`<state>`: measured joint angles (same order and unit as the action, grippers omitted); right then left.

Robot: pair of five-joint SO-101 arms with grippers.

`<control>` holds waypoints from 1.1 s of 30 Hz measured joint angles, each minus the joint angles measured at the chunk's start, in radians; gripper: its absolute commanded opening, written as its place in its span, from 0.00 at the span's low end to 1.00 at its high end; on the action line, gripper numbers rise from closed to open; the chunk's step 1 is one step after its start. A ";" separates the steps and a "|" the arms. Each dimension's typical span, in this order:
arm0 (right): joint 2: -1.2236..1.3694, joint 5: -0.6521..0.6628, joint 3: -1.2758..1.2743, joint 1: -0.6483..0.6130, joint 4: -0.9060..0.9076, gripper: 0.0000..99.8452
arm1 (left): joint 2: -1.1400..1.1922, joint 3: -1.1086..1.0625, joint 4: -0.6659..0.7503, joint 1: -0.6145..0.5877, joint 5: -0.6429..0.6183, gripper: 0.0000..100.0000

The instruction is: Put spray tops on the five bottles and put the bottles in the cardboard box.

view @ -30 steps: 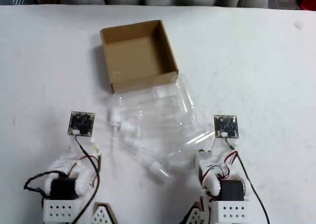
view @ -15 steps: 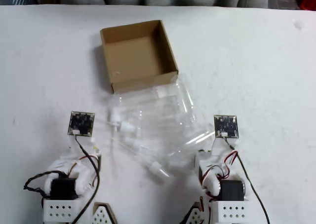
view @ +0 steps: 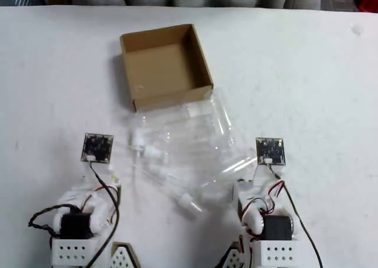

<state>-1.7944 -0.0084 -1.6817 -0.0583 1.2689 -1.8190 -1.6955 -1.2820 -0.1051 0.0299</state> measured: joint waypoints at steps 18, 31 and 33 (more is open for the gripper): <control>0.000 0.000 0.014 0.089 -0.135 0.04 | 0.000 0.000 0.000 0.000 0.000 0.02; 0.000 0.232 0.135 0.166 -0.427 0.04 | 0.000 0.000 0.000 0.000 0.000 0.02; -0.002 0.233 0.178 0.137 -0.427 0.04 | 0.000 0.000 0.000 0.000 0.000 0.02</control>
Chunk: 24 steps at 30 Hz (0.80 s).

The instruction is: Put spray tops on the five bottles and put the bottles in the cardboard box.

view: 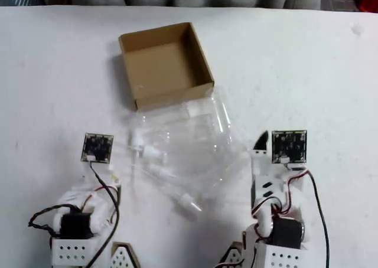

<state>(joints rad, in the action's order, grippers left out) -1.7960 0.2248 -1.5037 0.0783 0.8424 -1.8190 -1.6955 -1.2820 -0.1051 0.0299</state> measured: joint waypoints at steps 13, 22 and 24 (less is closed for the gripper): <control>0.483 0.005 0.365 -0.226 0.012 0.05 | 0.000 0.000 0.000 0.000 0.000 0.02; 0.996 -0.069 0.674 -0.239 0.012 0.20 | 0.000 0.000 0.000 0.000 0.000 0.02; 1.099 -0.127 0.743 -0.239 0.012 0.20 | 0.000 0.000 0.000 0.000 0.000 0.02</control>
<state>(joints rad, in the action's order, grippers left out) -0.6974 0.0974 -0.7610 -0.1611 0.8546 -1.8190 -1.6955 -1.2820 -0.1051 0.0299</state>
